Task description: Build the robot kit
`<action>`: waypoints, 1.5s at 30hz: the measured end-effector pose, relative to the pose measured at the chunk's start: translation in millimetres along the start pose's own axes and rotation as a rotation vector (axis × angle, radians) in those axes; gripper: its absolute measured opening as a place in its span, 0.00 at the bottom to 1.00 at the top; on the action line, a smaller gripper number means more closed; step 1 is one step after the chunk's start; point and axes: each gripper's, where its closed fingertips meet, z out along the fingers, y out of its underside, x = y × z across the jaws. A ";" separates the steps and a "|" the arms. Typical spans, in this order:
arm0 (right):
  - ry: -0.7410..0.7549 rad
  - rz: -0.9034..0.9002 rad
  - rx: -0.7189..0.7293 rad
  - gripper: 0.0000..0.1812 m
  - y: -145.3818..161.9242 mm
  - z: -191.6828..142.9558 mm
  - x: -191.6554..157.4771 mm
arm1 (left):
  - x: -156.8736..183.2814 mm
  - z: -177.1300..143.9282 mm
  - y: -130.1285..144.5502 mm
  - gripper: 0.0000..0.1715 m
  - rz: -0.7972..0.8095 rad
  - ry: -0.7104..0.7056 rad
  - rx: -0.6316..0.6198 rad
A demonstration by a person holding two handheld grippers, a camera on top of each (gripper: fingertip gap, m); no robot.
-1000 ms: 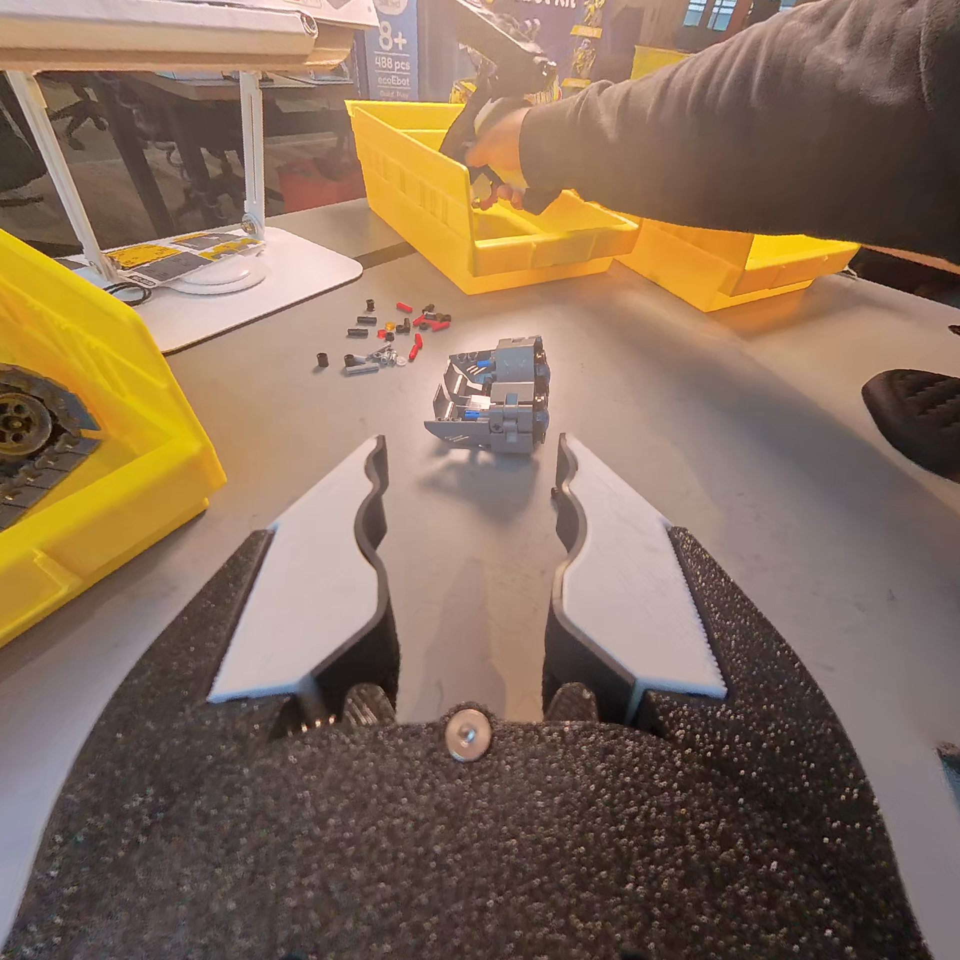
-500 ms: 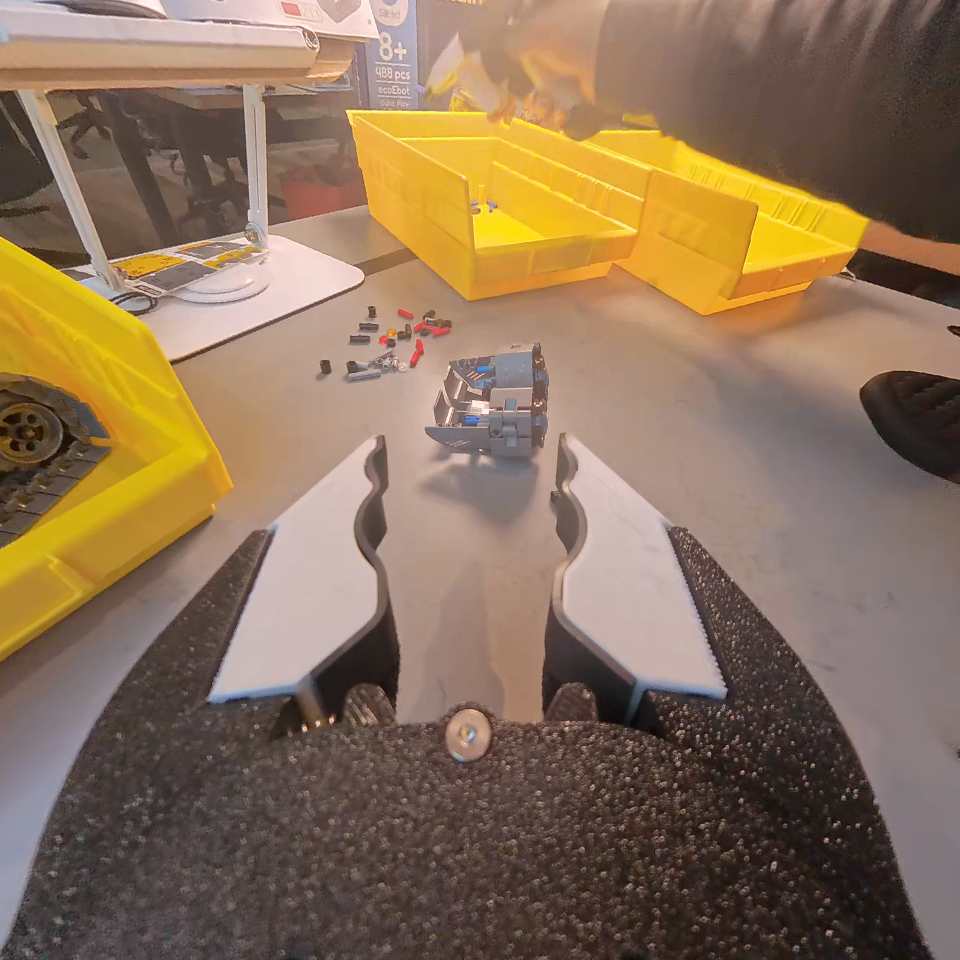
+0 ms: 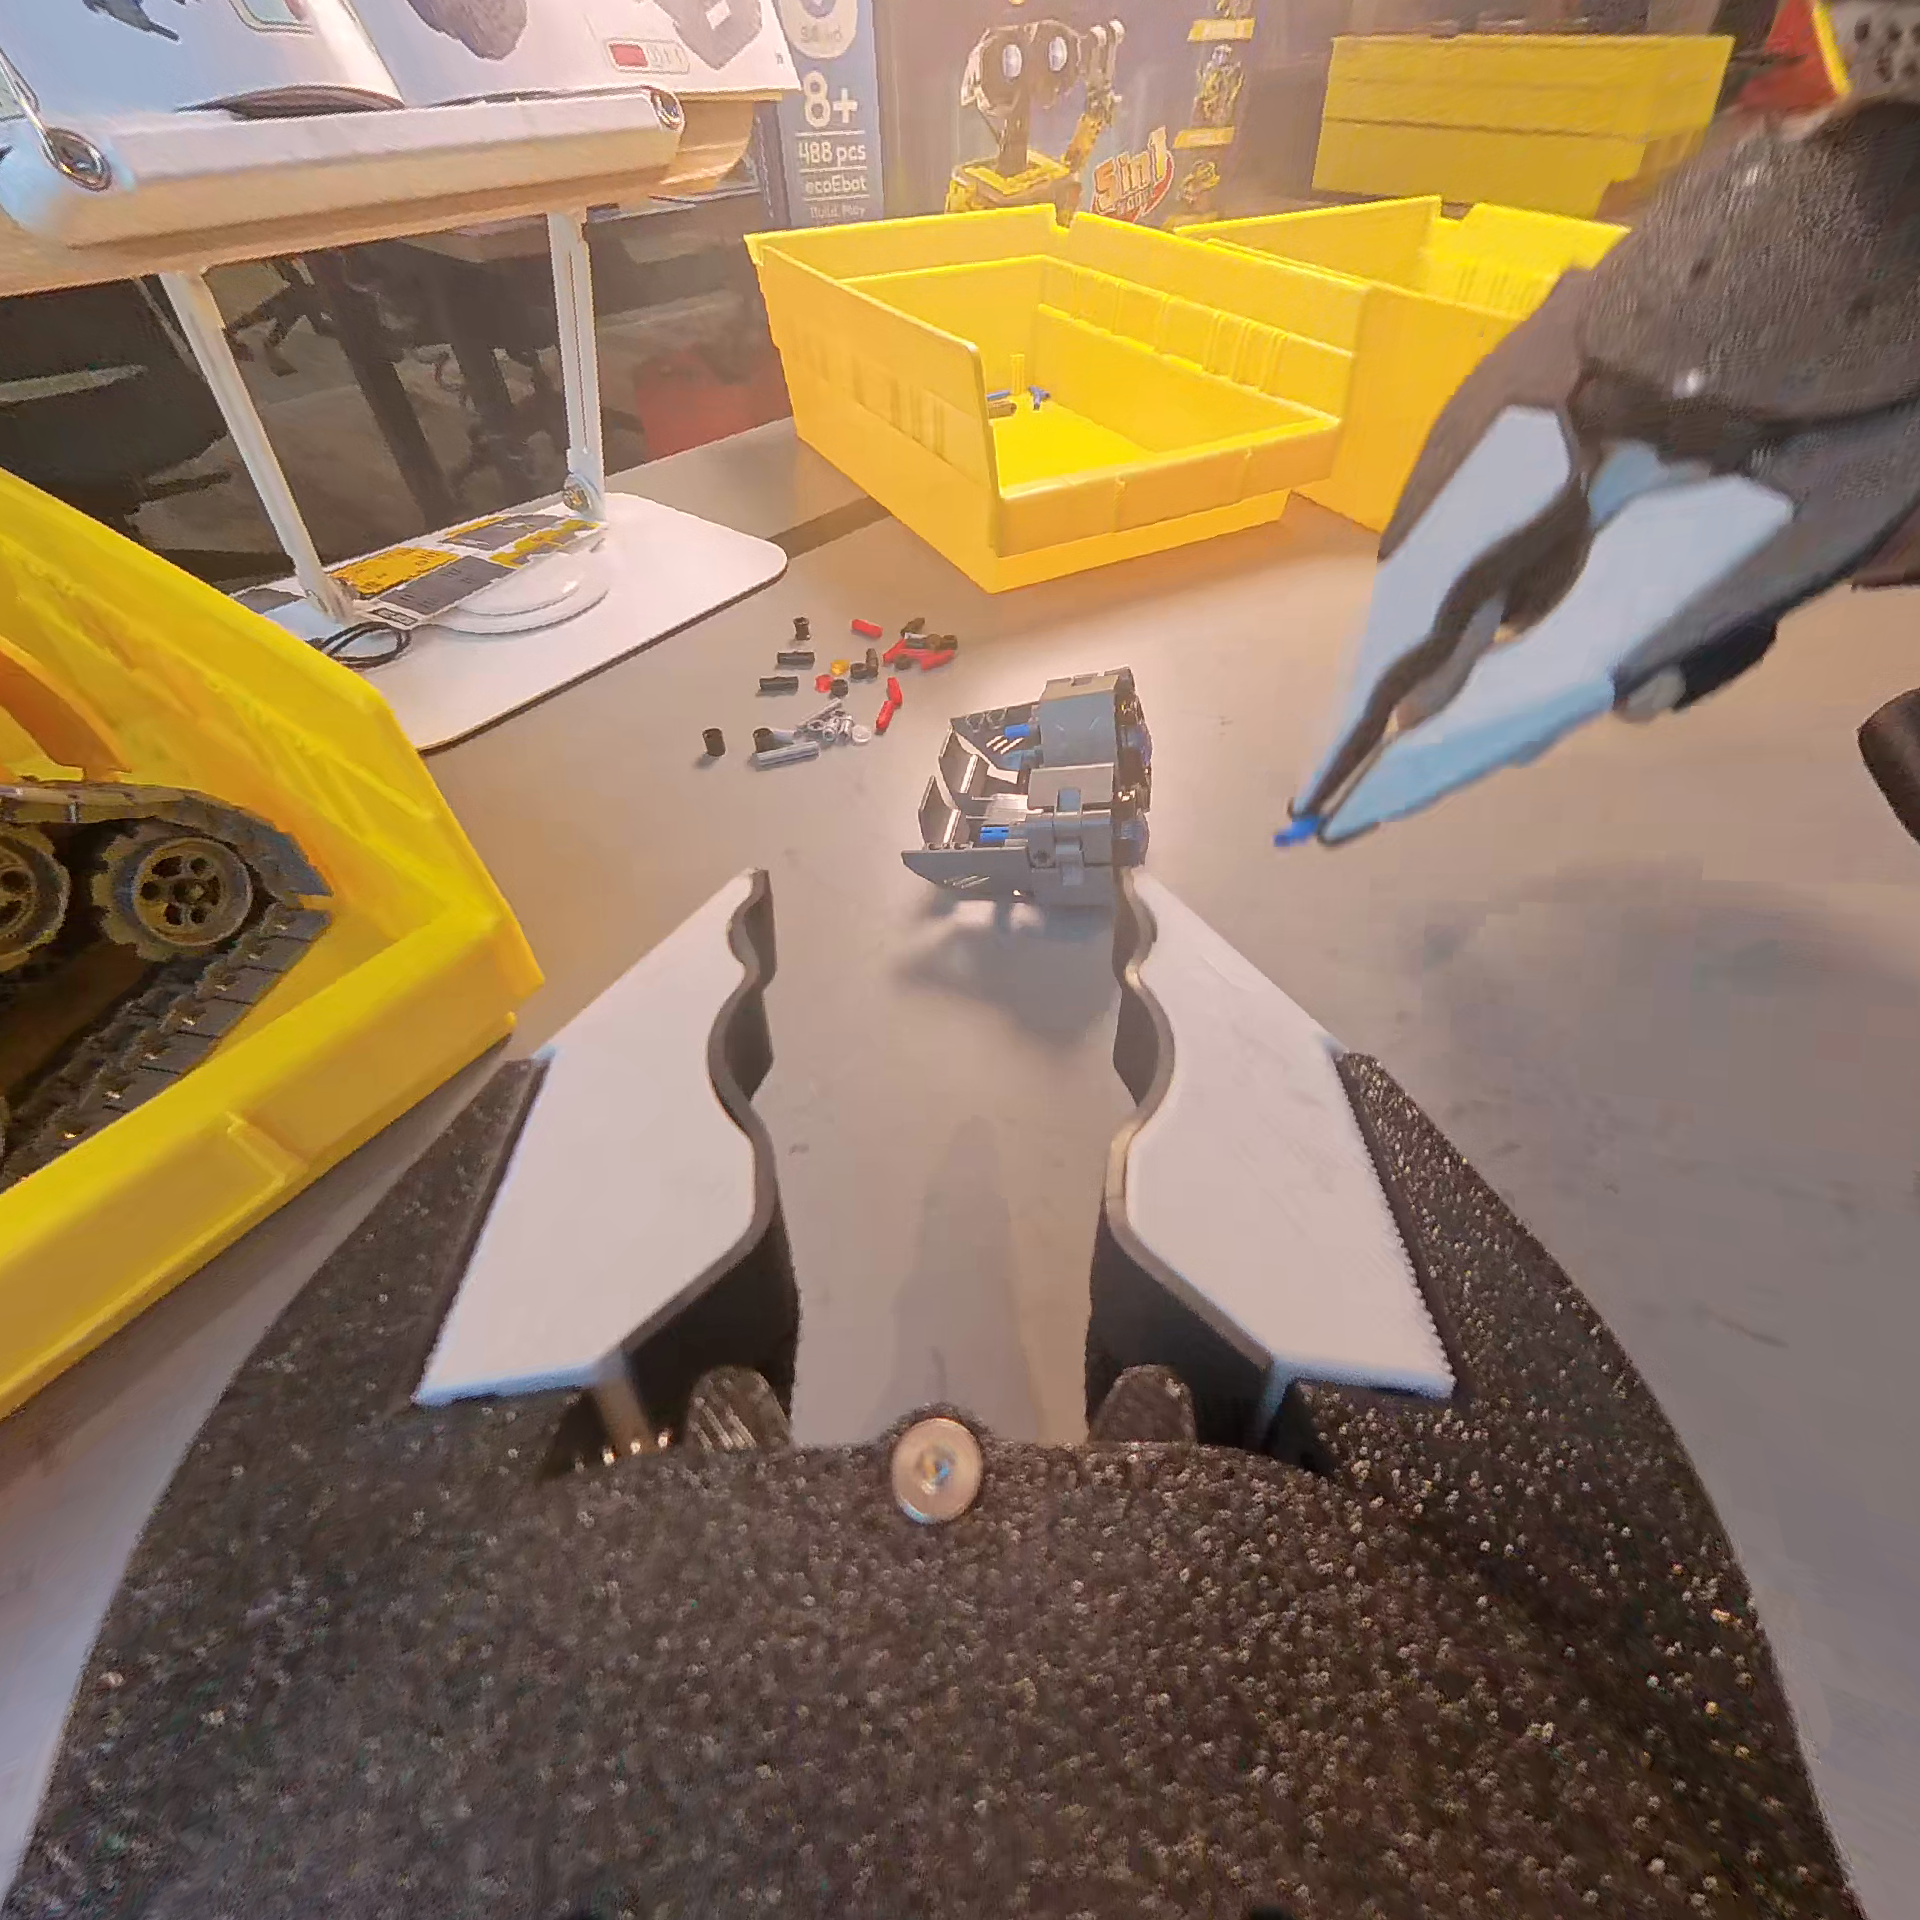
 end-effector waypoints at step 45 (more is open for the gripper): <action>0.492 0.592 -0.135 0.17 103.0 -54.2 429.0 | 3.9 8.0 14.9 0.37 0.024 0.010 -0.068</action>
